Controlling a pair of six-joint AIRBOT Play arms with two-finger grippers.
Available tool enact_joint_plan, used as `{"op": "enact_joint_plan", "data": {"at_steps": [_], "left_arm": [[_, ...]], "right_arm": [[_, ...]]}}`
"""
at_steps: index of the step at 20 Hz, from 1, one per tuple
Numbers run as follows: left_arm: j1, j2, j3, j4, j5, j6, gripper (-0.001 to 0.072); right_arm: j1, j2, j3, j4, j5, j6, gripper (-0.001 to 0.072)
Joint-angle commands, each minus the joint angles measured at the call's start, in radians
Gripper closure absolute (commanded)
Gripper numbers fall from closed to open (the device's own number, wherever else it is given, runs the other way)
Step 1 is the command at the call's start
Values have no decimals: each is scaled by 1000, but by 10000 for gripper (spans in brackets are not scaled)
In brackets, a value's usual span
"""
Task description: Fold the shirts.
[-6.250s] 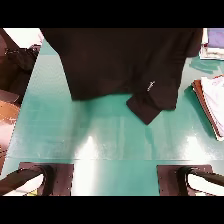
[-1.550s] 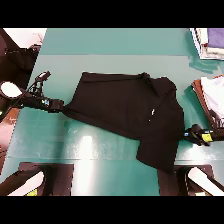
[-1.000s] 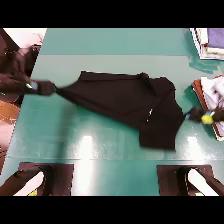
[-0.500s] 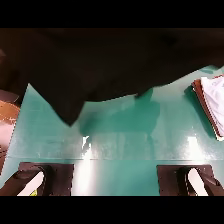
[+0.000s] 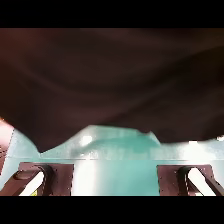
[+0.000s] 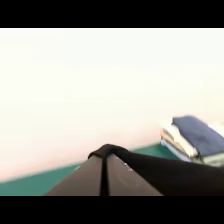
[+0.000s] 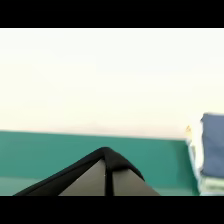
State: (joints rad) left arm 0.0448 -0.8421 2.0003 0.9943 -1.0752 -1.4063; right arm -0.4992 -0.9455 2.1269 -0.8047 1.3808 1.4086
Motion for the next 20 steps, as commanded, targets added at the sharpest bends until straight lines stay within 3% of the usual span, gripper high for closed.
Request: {"op": "enact_joint_plan", "data": {"at_steps": [1, 4, 8, 11, 15, 18, 20], "left_arm": [[1, -76, -185, 4, -75, -17, 682], [1, -253, -298, 4, -178, -19, 681], [1, -549, -332, 4, -209, -19, 681], [0, -728, -332, -2, -112, -15, 681], [0, -839, -332, -23, 142, 29, 681], [0, -843, -332, -39, 288, 91, 681], [1, -843, -332, -30, 279, 107, 681]], "right_arm": [[17, -109, -96, 52, 87, 25, 699], [150, -245, -259, -25, 177, 43, 698], [326, -494, -375, -210, 209, 77, 698], [380, -664, -381, -227, 66, 76, 698], [394, -791, -296, -228, -181, 48, 698], [394, -834, -187, -243, -263, 37, 698], [394, -841, -147, -277, -248, 24, 698]]}}
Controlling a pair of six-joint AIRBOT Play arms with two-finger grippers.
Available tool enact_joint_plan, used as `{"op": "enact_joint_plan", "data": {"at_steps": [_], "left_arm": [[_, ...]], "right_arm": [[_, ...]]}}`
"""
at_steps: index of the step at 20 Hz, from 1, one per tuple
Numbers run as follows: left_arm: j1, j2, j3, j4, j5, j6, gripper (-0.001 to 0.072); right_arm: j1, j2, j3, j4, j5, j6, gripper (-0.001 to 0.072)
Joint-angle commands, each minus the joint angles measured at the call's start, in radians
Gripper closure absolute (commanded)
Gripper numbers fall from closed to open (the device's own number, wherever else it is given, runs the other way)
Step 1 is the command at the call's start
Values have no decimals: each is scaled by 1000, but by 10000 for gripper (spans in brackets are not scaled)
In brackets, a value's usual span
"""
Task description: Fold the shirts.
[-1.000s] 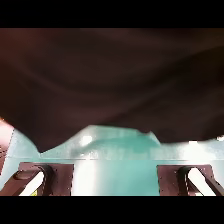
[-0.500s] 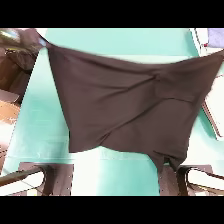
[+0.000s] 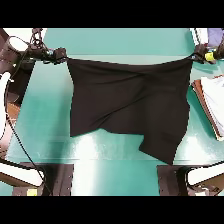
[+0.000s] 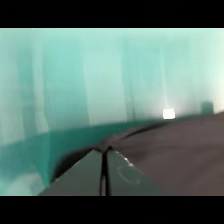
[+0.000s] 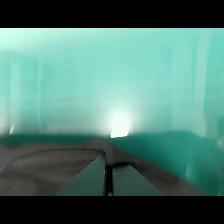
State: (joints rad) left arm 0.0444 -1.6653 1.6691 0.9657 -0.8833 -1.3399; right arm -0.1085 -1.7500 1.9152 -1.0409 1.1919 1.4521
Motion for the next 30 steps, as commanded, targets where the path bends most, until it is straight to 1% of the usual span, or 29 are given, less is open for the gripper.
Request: {"op": "enact_joint_plan", "data": {"at_steps": [1, 2, 4, 5, 7, 8, 12, 16, 17, 18, 19, 20, 22, 24, 26, 27, 30], "left_arm": [[1, -19, -1, 5, 64, 41, 682], [1, -19, -1, 8, 34, 53, 682], [1, -19, -2, 8, -52, 90, 682], [1, -19, -6, 8, -95, 102, 682], [1, -19, -35, 28, -159, 104, 682], [1, -19, -60, 38, -176, 111, 682], [1, -19, -199, 44, -182, 110, 681], [1, -19, -260, 49, -197, 107, 680], [1, -17, -260, 50, -204, 84, 638], [1, -13, -260, 51, -214, 70, 332], [1, -12, -249, 61, -243, 50, 76], [7, -12, -228, 83, -298, 37, 108], [34, -6, -184, 133, -419, 35, 107], [76, 46, -219, 138, -473, 31, 108], [101, 143, -341, 138, -462, 42, 107], [101, 197, -426, 138, -454, 61, 107], [101, 319, -688, 105, -431, 66, 107]], "right_arm": [[4, -35, 70, -61, -24, -40, 698], [5, -35, 69, -84, 32, -51, 699], [16, -27, 30, -188, 132, -51, 699], [23, -11, -18, -227, 150, -52, 699], [27, 38, -148, -274, 133, -52, 699], [27, 62, -215, -272, 112, -51, 699], [28, 151, -436, -269, 2, -47, 698], [27, 210, -566, -250, -43, -46, 695], [27, 217, -580, -222, -40, -45, 619], [18, 218, -579, -180, -23, -45, 316], [7, 218, -569, -136, 8, -46, 255], [-5, 219, -552, -103, 45, -47, 260], [-35, 243, -537, -77, 125, -62, 261], [-69, 317, -595, -76, 151, -77, 261], [-106, 414, -695, -76, 163, -85, 261], [-121, 460, -748, -76, 174, -95, 262], [-143, 558, -874, -76, 190, -127, 262]]}}
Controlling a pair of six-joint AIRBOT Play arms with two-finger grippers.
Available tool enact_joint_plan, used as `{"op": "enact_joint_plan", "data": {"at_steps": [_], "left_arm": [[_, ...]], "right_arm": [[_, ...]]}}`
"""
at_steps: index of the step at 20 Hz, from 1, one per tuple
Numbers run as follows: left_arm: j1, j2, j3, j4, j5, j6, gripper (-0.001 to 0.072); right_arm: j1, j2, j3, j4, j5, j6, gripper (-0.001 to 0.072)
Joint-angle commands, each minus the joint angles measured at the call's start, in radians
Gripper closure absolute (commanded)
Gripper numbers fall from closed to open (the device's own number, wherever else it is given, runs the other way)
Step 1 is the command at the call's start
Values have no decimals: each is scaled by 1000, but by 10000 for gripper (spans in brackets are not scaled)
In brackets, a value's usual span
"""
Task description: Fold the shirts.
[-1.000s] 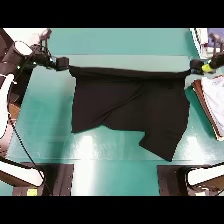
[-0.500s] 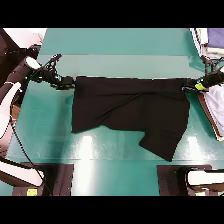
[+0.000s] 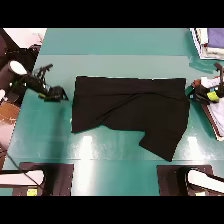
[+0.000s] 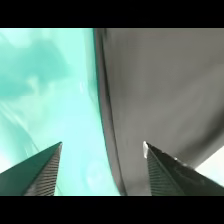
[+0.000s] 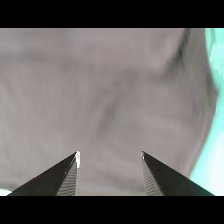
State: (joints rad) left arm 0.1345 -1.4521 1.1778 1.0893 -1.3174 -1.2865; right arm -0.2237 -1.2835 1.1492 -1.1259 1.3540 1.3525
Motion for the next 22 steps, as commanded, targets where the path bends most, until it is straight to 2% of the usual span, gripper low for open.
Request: {"op": "enact_joint_plan", "data": {"at_steps": [1, 6, 10, 15, 16, 17, 18, 20, 21, 22], "left_arm": [[11, 135, -282, -35, 31, 13, 107], [11, 179, -479, -213, 107, 113, 108], [5, 179, -523, -237, 128, 117, 108], [-107, 179, -542, -232, 163, 105, 110], [-108, 179, -542, -237, 162, 87, 187], [-108, 179, -542, -235, 161, 84, 456], [-108, 180, -542, -235, 161, 86, 589], [-108, 197, -534, -231, 156, 85, 607], [-108, 210, -519, -221, 150, 87, 682], [-108, 230, -496, -205, 146, 83, 681]], "right_arm": [[-27, 115, -141, 10, 24, -28, 261], [-26, 163, -199, 12, 22, -30, 261], [-26, 162, -166, 71, 36, -30, 261], [-24, 162, -150, 85, 45, -30, 261], [-25, 162, -150, 81, 58, -30, 261], [-26, 163, -154, 76, 69, -30, 261], [-32, 163, -167, 77, 74, -30, 261], [-56, 163, -213, 76, 95, -30, 261], [-81, 163, -248, 76, 101, -31, 261], [-110, 163, -286, 76, 110, -37, 261]]}}
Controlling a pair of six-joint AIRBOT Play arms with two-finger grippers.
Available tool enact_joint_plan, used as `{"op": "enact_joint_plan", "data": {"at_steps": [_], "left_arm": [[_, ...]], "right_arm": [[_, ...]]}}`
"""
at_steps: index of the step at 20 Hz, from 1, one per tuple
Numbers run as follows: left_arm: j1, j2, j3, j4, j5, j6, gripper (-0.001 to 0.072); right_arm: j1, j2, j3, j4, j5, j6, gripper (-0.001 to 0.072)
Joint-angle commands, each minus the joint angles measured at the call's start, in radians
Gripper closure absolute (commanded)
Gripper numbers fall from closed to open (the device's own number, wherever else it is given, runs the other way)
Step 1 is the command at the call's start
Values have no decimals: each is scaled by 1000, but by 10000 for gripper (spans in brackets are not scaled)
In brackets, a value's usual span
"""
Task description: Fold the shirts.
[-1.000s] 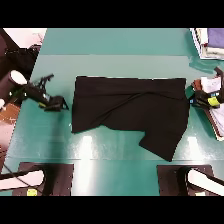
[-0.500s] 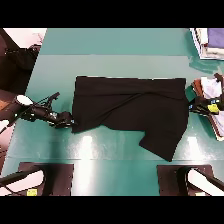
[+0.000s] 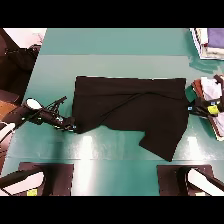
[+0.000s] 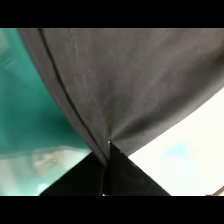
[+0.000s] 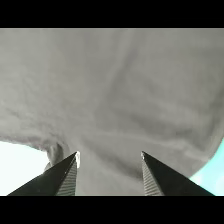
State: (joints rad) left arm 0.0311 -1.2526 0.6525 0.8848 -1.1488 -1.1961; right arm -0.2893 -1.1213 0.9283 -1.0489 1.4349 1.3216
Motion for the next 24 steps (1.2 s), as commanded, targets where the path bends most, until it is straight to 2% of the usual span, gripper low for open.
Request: {"op": "enact_joint_plan", "data": {"at_steps": [1, 5, 8, 13, 14, 17, 18, 20, 24], "left_arm": [[-4, 53, 52, 8, -23, -9, 682], [-5, 113, 131, 5, -24, -9, 682], [-4, 117, 136, 5, -19, -9, 682], [-4, 117, 136, 5, -19, -8, 681], [-4, 117, 136, 5, -19, -9, 681], [-4, 117, 136, 10, -22, -9, 681], [-4, 117, 136, 20, -31, -10, 682], [-4, 122, 136, 79, -86, -53, 683], [-4, 264, 113, 381, -222, -150, 683]], "right_arm": [[-82, 1, -109, -9, 37, -16, 261], [-180, 1, -264, -161, 38, -18, 283], [-186, 1, -357, -124, 18, -31, 283], [-62, 0, -395, -70, -73, -48, 283], [-36, 0, -385, -71, -84, -48, 309], [23, 0, -345, -80, -89, -48, 638], [34, 1, -333, -80, -85, -48, 696], [56, 1, -301, -80, -37, -48, 697], [95, 98, -245, -182, 119, -43, 697]]}}
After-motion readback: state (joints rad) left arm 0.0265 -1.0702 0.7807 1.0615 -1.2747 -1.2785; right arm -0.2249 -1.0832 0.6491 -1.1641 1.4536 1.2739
